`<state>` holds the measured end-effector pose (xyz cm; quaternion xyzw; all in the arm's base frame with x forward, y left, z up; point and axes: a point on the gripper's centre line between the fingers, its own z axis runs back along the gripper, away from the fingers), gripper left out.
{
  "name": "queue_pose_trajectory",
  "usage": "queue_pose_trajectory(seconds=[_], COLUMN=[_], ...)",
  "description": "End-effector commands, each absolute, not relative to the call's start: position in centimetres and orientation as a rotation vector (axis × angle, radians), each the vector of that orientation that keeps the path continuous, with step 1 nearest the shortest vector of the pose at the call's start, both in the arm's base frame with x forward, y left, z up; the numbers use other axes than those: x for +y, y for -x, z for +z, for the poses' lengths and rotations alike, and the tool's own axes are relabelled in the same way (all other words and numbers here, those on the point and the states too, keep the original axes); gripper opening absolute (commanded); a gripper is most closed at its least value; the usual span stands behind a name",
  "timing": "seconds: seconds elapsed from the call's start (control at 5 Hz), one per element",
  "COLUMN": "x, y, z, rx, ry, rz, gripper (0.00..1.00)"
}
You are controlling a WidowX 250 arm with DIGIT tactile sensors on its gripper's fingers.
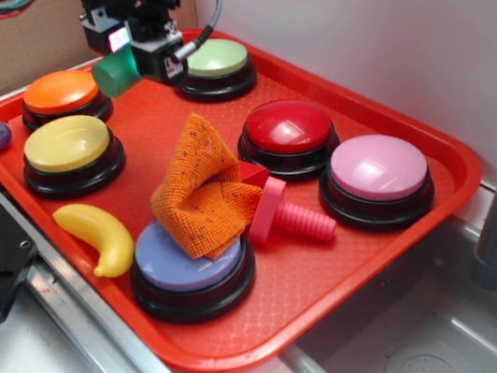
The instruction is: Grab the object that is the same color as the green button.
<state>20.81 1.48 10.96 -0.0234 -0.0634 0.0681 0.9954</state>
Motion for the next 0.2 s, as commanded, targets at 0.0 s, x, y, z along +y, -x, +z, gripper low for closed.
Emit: queue_pose_trajectory(seconds=[0.0], x=[2.18], y=[-20.17], z=[11.81], rx=[-0.104], ry=[0.095], rz=[0.104], gripper=[0.00])
